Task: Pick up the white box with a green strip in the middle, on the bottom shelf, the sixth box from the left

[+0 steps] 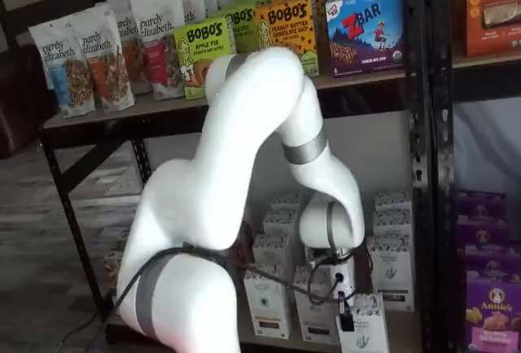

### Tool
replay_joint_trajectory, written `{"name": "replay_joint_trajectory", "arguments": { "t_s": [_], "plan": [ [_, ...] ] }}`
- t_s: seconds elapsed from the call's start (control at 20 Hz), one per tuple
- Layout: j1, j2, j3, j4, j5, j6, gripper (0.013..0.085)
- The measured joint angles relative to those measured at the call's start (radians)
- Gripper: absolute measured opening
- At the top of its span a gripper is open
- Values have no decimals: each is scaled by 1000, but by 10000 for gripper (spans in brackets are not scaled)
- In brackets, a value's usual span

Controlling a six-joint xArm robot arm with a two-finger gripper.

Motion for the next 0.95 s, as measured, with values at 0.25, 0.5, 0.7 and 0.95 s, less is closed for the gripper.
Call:
{"name": "replay_joint_trajectory", "arguments": {
  "t_s": [0.25,0.5,0.7,0.95],
  "plan": [
    [5,-158,234,-9,-89,15,530],
    [25,-302,392,-29,-98,55,530],
    [66,-421,501,24,-87,43,530],
    [107,-552,600,98,-62,12,530]
  ]
}}
